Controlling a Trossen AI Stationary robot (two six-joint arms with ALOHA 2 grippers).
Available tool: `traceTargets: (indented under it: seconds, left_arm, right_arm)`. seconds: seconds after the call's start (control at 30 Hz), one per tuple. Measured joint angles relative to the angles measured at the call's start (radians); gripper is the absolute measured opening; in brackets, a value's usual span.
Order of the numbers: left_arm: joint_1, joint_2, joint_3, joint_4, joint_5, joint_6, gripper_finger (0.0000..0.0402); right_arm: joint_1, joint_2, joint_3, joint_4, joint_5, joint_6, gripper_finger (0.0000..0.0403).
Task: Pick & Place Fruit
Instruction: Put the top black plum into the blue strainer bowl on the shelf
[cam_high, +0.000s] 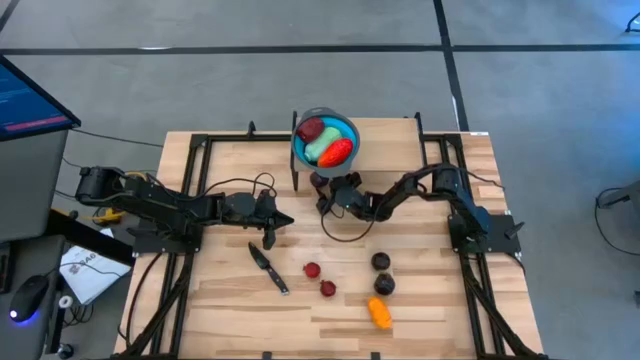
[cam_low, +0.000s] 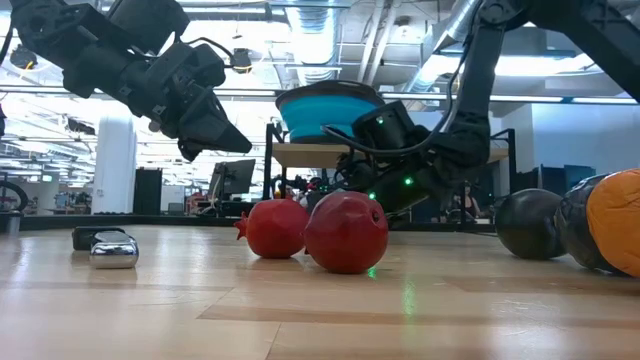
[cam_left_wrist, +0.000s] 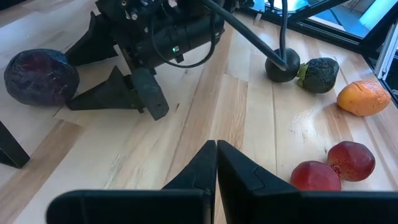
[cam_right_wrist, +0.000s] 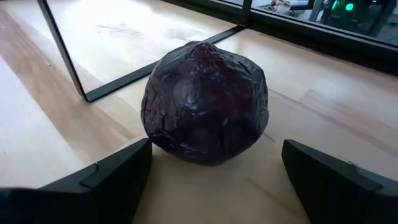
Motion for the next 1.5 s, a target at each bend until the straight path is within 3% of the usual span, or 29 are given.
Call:
traceTargets:
  seconds: [0.73, 1.13, 1.33, 1.5]
  left_arm:
    - [0.0, 0.0, 0.0, 0.0, 0.0, 0.0, 0.0008]
    - [0.0, 0.0, 0.0, 0.0, 0.0, 0.0, 0.0008]
    - [0.0, 0.0, 0.0, 0.0, 0.0, 0.0, 0.0008]
    - [0.0, 0.0, 0.0, 0.0, 0.0, 0.001, 0.0008]
  right_arm:
    - [-0.024, 0.005, -0.003, 0.061, 0.008, -0.029, 0.0363]
    - [-0.043, -0.001, 0.077, -0.106, -0.038, 0.054, 0.0371]
    - [-0.033, 0.001, 0.077, -0.09, 0.037, 0.193, 0.0368]
    - [-0.023, 0.043, 0.101, -0.058, 0.13, 0.189, 0.0361]
